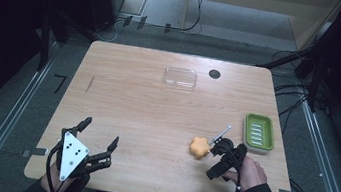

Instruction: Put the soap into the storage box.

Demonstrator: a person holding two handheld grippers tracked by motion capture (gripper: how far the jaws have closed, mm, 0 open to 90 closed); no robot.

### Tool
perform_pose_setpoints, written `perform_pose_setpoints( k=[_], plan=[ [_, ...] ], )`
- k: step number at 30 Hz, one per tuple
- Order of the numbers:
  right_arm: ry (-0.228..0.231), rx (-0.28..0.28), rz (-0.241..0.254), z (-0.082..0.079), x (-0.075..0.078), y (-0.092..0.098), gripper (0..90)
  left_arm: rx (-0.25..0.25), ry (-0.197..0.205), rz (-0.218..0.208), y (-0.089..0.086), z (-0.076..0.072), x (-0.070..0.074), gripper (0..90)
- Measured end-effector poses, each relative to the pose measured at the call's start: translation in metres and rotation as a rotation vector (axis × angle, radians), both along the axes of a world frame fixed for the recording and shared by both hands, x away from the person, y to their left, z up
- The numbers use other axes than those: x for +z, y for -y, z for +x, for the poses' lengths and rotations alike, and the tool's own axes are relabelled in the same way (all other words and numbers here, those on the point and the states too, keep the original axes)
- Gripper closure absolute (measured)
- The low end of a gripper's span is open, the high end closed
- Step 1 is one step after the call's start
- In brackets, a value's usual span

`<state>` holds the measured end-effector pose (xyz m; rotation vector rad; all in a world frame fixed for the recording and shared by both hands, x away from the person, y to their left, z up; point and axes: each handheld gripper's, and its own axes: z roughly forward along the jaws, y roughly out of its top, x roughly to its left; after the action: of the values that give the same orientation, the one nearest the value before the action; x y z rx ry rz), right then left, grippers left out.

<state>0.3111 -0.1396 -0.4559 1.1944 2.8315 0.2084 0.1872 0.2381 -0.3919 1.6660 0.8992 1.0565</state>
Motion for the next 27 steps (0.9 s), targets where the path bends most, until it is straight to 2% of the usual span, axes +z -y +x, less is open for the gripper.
perform_pose_setpoints(
  k=[7,14,22,23,27],
  plan=[
    [-0.019,-0.012,0.006,0.008,-0.003,-0.012,0.0,0.001,-0.001,-0.004,-0.001,0.0,0.0,13.5],
    [-0.008,-0.023,0.015,0.02,-0.004,-0.023,0.0,-0.002,0.0,-0.002,0.0,0.0,0.0,13.5],
    [-0.006,-0.019,0.011,0.03,-0.006,-0.033,9.3,0.0,-0.002,0.0,-0.001,0.0,0.0,13.5],
    [0.005,-0.018,0.013,0.032,-0.004,-0.034,13.3,0.0,-0.002,0.0,-0.001,0.0,0.0,13.5],
    [0.009,-0.018,0.021,0.035,-0.004,-0.037,14.9,-0.001,-0.001,-0.001,0.0,0.0,0.0,13.5]
  ],
)
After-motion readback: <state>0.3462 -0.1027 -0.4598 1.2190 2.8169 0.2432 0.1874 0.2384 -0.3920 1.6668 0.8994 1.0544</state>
